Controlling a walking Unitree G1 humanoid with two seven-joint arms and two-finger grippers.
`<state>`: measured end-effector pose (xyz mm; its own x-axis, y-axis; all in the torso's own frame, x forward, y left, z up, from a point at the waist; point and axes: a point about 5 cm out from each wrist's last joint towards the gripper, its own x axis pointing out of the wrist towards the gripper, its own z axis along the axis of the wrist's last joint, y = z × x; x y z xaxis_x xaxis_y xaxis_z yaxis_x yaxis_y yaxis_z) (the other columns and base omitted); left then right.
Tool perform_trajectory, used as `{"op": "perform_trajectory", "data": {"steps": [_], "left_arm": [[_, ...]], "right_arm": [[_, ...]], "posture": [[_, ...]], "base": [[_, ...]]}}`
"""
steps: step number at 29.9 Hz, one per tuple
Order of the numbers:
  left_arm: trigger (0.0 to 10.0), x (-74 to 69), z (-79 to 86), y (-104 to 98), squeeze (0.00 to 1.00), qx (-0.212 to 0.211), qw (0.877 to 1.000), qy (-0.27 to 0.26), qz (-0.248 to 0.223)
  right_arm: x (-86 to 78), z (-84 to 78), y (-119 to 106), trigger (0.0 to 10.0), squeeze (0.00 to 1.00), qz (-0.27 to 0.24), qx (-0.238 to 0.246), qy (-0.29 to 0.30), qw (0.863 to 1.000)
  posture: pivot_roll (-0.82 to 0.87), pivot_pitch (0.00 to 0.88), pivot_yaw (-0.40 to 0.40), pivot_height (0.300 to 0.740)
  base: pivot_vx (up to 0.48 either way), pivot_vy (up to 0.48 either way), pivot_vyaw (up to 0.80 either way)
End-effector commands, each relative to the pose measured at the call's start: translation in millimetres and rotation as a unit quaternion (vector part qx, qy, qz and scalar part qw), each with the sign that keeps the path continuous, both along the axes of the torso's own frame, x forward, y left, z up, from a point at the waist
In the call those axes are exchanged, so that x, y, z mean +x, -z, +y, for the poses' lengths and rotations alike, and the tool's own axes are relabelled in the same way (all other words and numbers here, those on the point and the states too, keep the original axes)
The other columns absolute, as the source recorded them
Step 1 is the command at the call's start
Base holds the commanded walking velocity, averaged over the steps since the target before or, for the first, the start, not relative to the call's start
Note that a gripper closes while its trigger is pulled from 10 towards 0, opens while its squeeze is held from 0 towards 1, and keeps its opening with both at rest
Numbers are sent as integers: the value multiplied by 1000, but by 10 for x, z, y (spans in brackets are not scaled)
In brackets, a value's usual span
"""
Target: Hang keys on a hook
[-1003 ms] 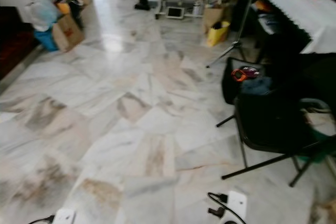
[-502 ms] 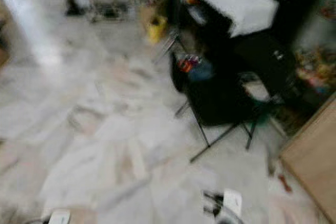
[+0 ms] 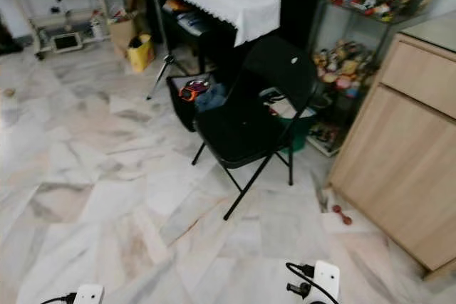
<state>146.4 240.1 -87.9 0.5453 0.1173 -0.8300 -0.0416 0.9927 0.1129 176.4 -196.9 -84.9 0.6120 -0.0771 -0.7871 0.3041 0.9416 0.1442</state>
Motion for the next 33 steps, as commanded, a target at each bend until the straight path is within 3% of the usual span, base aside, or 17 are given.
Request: {"op": "perform_trajectory", "data": {"steps": [1,13,33], "left_arm": [[10000,-23,-16,15,0,3,1000,10,10],[10000,-41,-25,22,0,3,1000,14,9],[10000,-98,-6,34,0,-4,1000,9,10]], "right_arm": [[24,3,-10,10000,0,-2,1,2,1000],[21,20,-6,10000,0,-3,4,3,1000],[18,-1,-8,10000,0,-3,3,0,1000]], "posture": [[19,0,-9,740],[21,0,-1,740],[18,0,-10,740]], "base": [[0,-244,-769],[0,-297,-766],[0,0,-766]]}}
